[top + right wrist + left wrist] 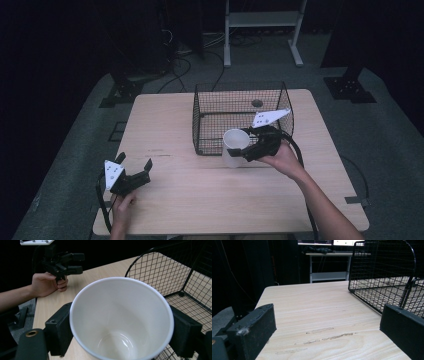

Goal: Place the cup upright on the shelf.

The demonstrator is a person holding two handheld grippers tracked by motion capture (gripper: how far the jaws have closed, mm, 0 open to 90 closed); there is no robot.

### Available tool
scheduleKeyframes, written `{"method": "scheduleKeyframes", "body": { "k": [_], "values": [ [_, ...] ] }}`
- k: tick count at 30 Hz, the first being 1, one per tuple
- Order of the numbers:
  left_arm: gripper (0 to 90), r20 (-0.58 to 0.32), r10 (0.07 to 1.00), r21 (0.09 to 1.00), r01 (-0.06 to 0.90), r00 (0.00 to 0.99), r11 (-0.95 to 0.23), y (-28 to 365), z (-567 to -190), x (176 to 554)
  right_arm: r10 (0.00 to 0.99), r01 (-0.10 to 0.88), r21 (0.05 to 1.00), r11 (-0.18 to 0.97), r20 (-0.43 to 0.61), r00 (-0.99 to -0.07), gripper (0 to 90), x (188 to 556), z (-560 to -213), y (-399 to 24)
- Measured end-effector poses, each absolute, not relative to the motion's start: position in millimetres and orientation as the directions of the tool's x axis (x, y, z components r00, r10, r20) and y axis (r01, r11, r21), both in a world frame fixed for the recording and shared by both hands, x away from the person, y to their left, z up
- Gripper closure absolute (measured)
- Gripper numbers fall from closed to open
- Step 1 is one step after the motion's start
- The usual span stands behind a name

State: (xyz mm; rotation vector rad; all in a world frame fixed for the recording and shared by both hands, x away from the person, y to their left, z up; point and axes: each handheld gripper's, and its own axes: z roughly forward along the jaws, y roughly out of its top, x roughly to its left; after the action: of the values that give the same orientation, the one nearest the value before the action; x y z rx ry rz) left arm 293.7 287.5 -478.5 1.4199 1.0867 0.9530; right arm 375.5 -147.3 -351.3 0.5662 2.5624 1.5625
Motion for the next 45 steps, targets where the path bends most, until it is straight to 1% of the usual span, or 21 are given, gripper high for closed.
{"method": "scheduleKeyframes", "body": {
  "k": [14, 27, 35, 45],
  "values": [
    [0.0, -0.007, 0.963, 0.992, 0.119, 0.270, -0.027, 288.1, -478.5, 293.7, 0.369, 0.264, 0.880, 0.395, 0.111, -0.923, 18.7, 398.8, -329.4, -140.3],
    [0.0, -0.008, 0.963, 0.993, 0.117, 0.270, -0.024, 287.8, -478.5, 293.7, 0.389, 0.284, 0.875, 0.392, 0.122, -0.913, 18.8, 414.5, -325.4, -143.3],
    [0.0, -0.009, 0.962, 0.993, 0.117, 0.271, -0.024, 287.8, -478.5, 293.8, 0.399, 0.284, 0.868, 0.407, 0.110, -0.910, 18.8, 424.0, -318.7, -142.2],
    [0.0, -0.013, 0.963, 0.993, 0.118, 0.271, -0.020, 288.3, -478.5, 293.8, 0.422, 0.296, 0.864, 0.407, 0.109, -0.900, 18.8, 444.0, -311.3, -139.6]
  ]
}}
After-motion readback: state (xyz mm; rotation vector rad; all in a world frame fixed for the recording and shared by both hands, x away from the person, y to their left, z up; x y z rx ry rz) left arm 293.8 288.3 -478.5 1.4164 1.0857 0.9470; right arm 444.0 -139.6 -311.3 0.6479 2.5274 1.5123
